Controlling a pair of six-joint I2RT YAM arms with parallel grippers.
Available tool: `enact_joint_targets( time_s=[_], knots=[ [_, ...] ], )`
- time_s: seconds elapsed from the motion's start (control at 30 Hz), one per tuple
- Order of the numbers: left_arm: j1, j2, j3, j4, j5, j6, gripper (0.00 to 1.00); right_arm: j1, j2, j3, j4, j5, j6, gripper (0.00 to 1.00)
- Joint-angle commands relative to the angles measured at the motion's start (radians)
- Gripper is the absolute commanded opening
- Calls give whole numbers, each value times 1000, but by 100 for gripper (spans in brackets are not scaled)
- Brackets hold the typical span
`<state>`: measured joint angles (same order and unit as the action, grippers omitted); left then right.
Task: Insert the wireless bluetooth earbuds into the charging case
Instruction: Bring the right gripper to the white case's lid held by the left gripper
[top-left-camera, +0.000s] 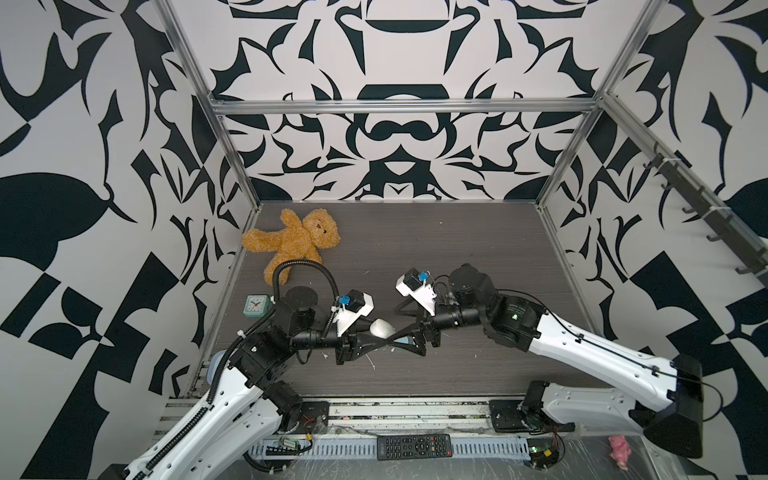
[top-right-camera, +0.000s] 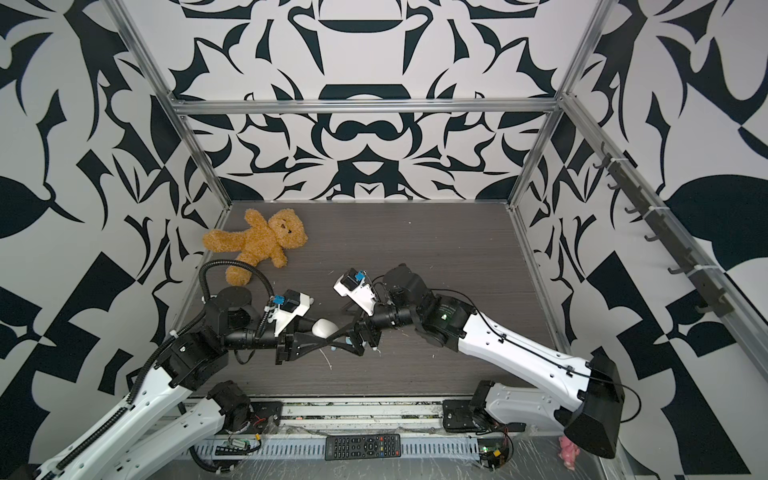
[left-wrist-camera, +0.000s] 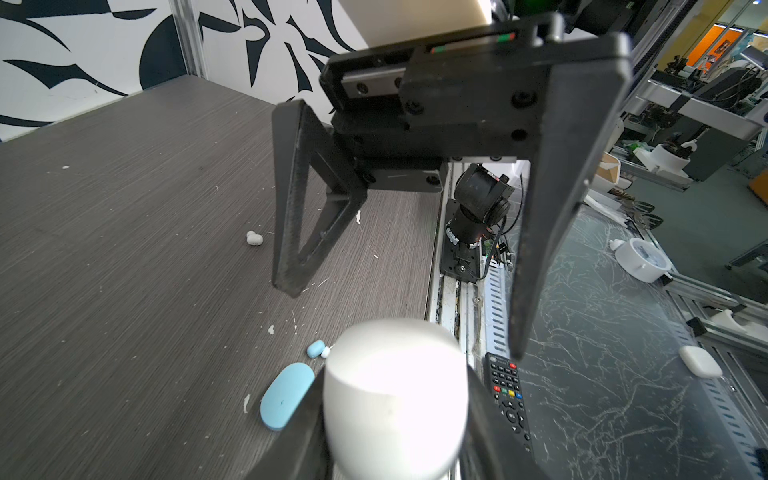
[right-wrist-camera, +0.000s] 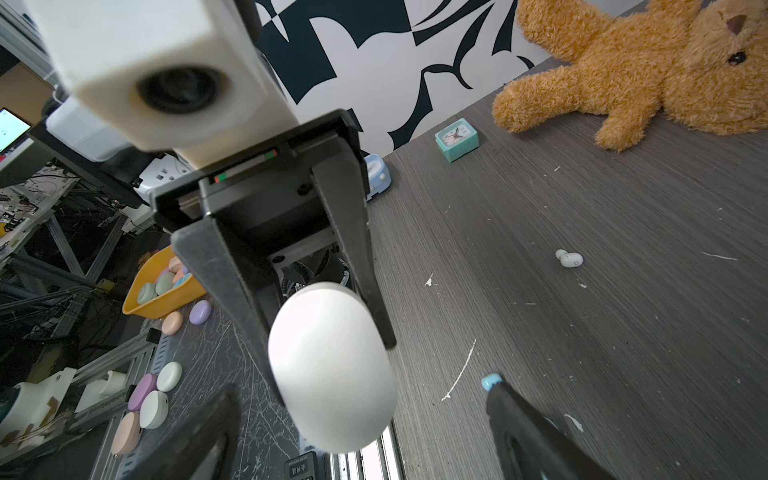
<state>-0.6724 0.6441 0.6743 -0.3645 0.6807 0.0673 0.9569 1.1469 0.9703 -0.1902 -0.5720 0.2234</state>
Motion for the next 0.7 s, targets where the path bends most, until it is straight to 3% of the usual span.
enact_joint_targets(
  time_s=[0.0, 0.67],
  knots=[
    [7, -6, 9, -10, 33, -4, 0, 6, 6, 4, 9, 18, -28, 93],
    [8, -18, 5, -12, 51, 12, 0, 6, 28, 30, -30, 191, -54, 89]
  ],
)
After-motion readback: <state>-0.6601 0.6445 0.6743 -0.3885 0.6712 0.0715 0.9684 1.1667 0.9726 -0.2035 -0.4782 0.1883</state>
